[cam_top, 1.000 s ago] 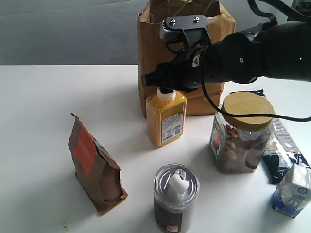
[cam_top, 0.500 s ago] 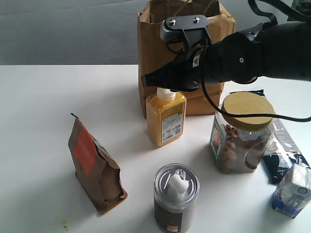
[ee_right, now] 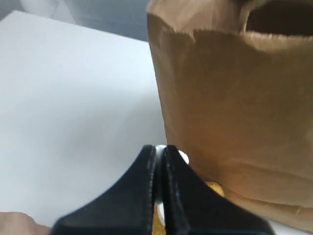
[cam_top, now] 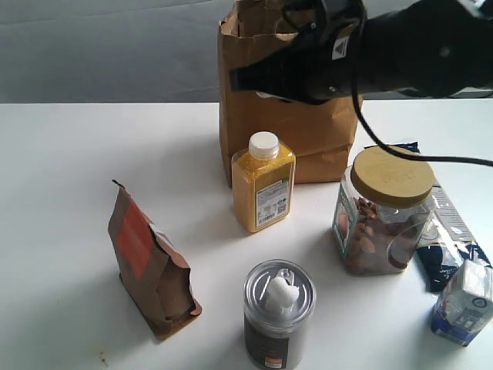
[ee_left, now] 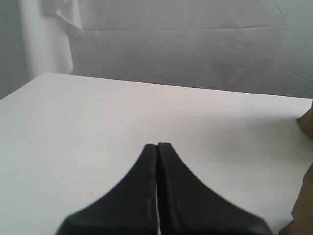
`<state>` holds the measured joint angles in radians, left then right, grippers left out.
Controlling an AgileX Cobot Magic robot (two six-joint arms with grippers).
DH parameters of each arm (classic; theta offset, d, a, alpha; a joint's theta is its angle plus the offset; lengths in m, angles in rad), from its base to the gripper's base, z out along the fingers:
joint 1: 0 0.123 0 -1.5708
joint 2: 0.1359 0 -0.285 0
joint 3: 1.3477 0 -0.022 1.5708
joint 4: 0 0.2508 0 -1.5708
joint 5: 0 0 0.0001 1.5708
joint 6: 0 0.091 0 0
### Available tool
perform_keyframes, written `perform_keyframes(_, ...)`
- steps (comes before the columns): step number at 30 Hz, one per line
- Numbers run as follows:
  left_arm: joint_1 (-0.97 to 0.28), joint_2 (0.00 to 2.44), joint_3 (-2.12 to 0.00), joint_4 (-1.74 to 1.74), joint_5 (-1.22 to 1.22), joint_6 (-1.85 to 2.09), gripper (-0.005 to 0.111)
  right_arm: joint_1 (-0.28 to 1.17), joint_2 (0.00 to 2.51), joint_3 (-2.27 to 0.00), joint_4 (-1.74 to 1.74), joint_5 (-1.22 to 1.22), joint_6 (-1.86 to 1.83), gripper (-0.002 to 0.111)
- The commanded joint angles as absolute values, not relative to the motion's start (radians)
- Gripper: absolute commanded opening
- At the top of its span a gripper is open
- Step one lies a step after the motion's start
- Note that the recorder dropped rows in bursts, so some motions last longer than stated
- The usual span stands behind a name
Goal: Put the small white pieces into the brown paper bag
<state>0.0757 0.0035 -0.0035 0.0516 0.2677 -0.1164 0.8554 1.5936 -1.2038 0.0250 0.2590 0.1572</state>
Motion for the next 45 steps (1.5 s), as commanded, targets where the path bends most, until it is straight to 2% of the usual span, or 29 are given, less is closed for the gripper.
perform_keyframes(1,0.068,0.0,0.0,0.044,0.262,-0.12,0.0,0.872,1.506,-1.201,0.017,0.214,0.149,0.0)
perform_keyframes(10,0.068,0.0,0.0,0.044,0.262,-0.12,0.0,0.846,1.488,-1.217,-0.018,0.02,0.145,0.0)
perform_keyframes(21,0.068,0.0,0.0,0.044,0.262,-0.12,0.0,0.789,1.714,-1.497,-0.079,0.027,0.141,0.0)
perform_keyframes(30,0.068,0.0,0.0,0.044,0.262,-0.12,0.0,0.777,1.885,-1.658,-0.152,0.154,0.141,0.0)
perform_keyframes(33,0.068,0.0,0.0,0.044,0.262,-0.12,0.0,0.777,1.904,-1.665,-0.156,0.152,0.141,0.012)
perform_keyframes(38,0.068,0.0,0.0,0.044,0.262,-0.12,0.0,0.777,1.911,-1.665,-0.156,0.15,0.141,0.046)
perform_keyframes(40,0.068,0.0,0.0,0.044,0.262,-0.12,0.0,0.777,1.911,-1.665,-0.156,0.143,0.141,0.056)
perform_keyframes(42,0.068,0.0,0.0,0.044,0.262,-0.12,0.0,0.777,1.911,-1.665,-0.156,0.139,0.141,0.059)
perform_keyframes(45,0.068,0.0,0.0,0.044,0.262,-0.12,0.0,0.777,1.909,-1.665,-0.156,0.139,0.141,0.055)
